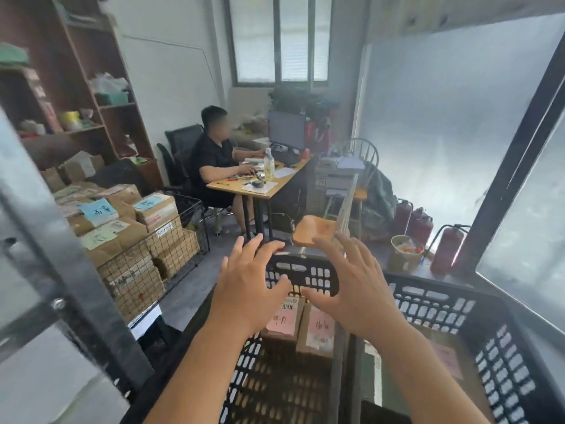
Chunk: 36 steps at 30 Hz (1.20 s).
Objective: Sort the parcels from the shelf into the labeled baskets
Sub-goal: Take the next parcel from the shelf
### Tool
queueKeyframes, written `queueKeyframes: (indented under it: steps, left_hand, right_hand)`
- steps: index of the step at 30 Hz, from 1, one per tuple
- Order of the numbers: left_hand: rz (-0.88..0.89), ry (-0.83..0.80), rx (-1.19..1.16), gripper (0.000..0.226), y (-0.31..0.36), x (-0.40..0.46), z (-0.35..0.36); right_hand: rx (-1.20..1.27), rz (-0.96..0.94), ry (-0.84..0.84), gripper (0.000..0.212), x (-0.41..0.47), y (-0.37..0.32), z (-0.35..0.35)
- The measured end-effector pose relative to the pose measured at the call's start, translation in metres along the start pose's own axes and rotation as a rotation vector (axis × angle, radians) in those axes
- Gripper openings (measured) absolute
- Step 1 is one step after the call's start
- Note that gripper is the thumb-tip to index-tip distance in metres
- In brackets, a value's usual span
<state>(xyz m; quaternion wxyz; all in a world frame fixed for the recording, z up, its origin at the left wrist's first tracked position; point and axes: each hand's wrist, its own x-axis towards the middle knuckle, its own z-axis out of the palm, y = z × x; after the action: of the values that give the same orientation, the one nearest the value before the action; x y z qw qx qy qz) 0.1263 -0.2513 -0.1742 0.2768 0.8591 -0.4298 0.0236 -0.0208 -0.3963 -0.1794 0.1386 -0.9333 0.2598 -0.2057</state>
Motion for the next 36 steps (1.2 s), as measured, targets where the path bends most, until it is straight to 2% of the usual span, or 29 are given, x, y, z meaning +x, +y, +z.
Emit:
queueKeyframes:
  steps: [6, 11, 20, 24, 28, 32, 34, 36]
  left_hand:
    - [-0.179, 0.173, 0.039, 0.052, 0.042, -0.069, -0.022]
    - [-0.347, 0.305, 0.113, 0.052, 0.058, -0.145, -0.051]
    - [-0.657, 0.565, 0.230, 0.050, 0.048, -0.301, -0.140]
    - [-0.732, 0.684, 0.290, 0.050, 0.051, -0.369, -0.189]
    - [-0.763, 0.809, 0.380, 0.048, 0.051, -0.431, -0.244]
    - [-0.731, 0.926, 0.457, 0.046, 0.034, -0.461, -0.294]
    - [-0.753, 0.885, 0.450, 0.047, 0.019, -0.461, -0.310]
    - [-0.808, 0.809, 0.398, 0.043, 0.003, -0.453, -0.320]
  right_hand:
    - [0.087, -0.182, -0.028, 0.086, -0.027, -0.001, -0.030]
    - [0.198, -0.349, -0.110, 0.085, -0.049, -0.041, -0.034]
    - [0.454, -0.765, -0.281, 0.088, -0.107, -0.185, -0.036]
    - [0.549, -0.892, -0.345, 0.090, -0.143, -0.259, -0.038]
    - [0.696, -0.980, -0.384, 0.083, -0.178, -0.333, -0.043]
    - [0.944, -0.918, -0.417, 0.062, -0.195, -0.396, -0.043]
    - [1.064, -0.782, -0.486, 0.051, -0.194, -0.425, -0.040]
    - [1.153, -0.581, -0.574, 0.051, -0.187, -0.451, -0.039]
